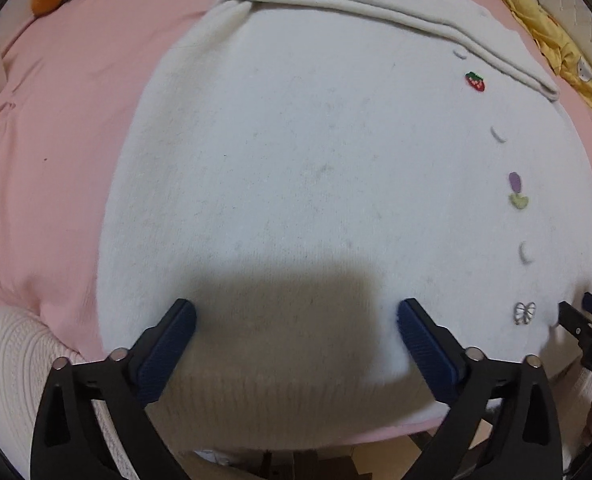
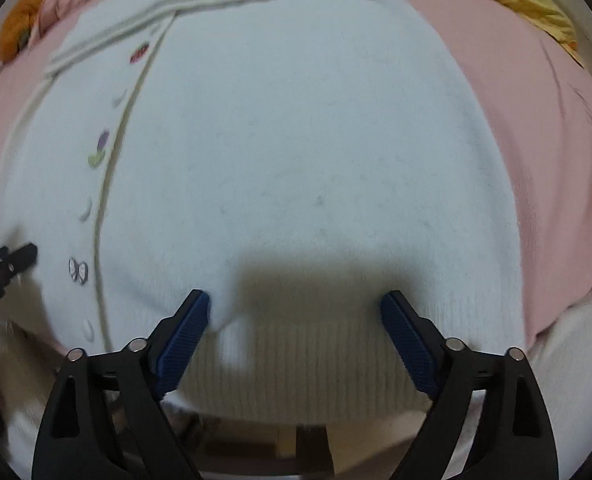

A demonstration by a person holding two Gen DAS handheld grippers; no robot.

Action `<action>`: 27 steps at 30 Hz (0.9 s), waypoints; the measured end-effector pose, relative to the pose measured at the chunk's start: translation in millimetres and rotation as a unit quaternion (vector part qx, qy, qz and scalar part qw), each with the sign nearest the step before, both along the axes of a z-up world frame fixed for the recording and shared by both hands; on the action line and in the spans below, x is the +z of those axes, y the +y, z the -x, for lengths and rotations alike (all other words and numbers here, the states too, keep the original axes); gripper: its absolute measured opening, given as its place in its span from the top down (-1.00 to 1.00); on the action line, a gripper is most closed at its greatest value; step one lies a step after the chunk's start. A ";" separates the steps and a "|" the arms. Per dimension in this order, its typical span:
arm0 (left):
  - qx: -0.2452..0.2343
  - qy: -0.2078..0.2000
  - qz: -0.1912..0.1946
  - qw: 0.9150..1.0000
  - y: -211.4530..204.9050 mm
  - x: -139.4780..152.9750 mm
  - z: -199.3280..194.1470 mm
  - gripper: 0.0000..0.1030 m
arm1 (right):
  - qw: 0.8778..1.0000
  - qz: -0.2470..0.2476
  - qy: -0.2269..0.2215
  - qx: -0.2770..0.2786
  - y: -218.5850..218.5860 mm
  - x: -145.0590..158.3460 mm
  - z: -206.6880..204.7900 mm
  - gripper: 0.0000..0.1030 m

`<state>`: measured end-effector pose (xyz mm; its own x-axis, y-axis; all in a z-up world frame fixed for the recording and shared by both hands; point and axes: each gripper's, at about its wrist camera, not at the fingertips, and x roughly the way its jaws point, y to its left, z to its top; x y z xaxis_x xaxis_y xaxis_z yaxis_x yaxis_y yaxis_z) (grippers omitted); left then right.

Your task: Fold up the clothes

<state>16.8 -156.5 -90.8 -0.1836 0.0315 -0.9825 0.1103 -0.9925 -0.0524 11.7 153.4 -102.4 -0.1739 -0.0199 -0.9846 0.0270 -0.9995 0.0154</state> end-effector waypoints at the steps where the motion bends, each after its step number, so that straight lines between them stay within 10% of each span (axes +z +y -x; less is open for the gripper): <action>1: 0.001 -0.001 0.003 1.000 0.9 -1.7 2.2 -1.00 | 1.000 0.003 -0.003 -0.002 0.8 -4.8 2.4 -0.99; 7: 0.035 0.042 -0.012 0.998 -11.1 30.8 0.4 -1.00 | 0.999 0.014 -0.010 -0.029 -9.5 37.0 20.1 -0.99; 17: 0.016 0.225 -0.003 0.974 0.9 170.9 15.8 -1.00 | 0.964 -0.037 0.261 0.042 -78.9 195.2 0.6 -0.99; 27: 0.002 0.203 0.021 0.979 35.4 155.3 0.8 -1.00 | 0.967 -0.029 0.250 0.033 -87.1 181.3 -11.6 -0.99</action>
